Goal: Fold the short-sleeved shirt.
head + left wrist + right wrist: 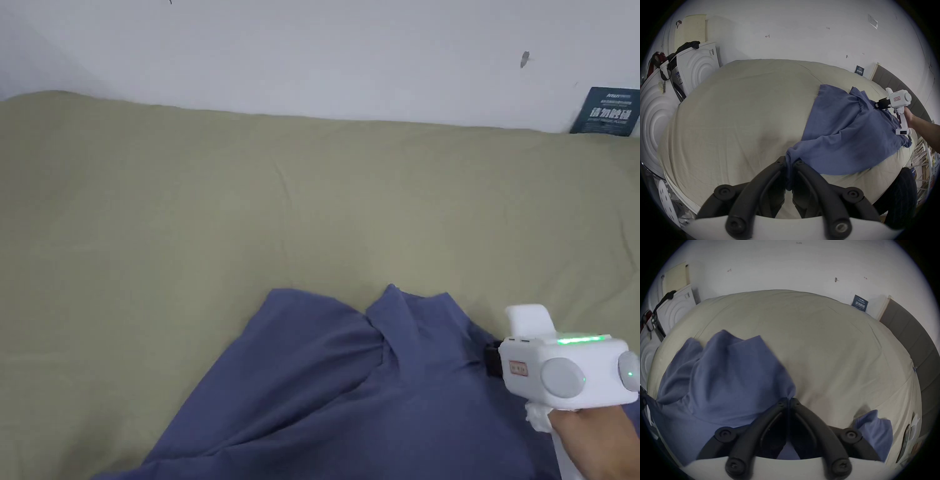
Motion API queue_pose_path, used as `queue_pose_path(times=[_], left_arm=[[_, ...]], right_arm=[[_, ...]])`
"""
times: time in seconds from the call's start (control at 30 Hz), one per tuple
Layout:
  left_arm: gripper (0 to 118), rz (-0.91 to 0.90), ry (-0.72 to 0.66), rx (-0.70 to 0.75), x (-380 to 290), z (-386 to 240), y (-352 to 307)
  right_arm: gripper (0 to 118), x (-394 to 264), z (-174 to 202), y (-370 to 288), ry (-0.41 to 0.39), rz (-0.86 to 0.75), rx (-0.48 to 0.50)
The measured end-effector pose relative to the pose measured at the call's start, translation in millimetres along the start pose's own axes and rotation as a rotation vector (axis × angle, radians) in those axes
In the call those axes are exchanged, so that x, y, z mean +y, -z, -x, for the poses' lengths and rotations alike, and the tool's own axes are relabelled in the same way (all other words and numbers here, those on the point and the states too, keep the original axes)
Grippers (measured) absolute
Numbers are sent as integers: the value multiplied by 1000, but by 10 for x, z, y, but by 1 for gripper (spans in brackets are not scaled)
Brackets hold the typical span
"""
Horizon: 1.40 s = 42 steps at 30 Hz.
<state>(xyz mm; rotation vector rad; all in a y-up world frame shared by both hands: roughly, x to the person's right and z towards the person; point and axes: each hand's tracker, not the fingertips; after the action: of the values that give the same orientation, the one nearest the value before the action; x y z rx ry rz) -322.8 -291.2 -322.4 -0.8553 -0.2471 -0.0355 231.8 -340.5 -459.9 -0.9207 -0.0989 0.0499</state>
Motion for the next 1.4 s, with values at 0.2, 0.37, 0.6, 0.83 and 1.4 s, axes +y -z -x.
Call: queue_pose_path(times=[0.2,0.37,0.6,0.83,1.4], left_arm=[[5,9,-27,1,86,-21,7],[5,-33,-59,-22,125,-71,-138],[5,-160,-84,-65,399,-187,-258],[5,-377,-58,-90,2065,-279,-828],[5,-658,14,131,4602,-584,-1661]], right_arm=[[5,42,71,-590,2,-139,-14],[6,-49,42,-1478,27,-287,29],[6,138,-189,-2414,-19,-418,30],[6,1058,-701,-3573,23,-644,42],[6,3053,-1031,-4604,48,-1010,-68]])
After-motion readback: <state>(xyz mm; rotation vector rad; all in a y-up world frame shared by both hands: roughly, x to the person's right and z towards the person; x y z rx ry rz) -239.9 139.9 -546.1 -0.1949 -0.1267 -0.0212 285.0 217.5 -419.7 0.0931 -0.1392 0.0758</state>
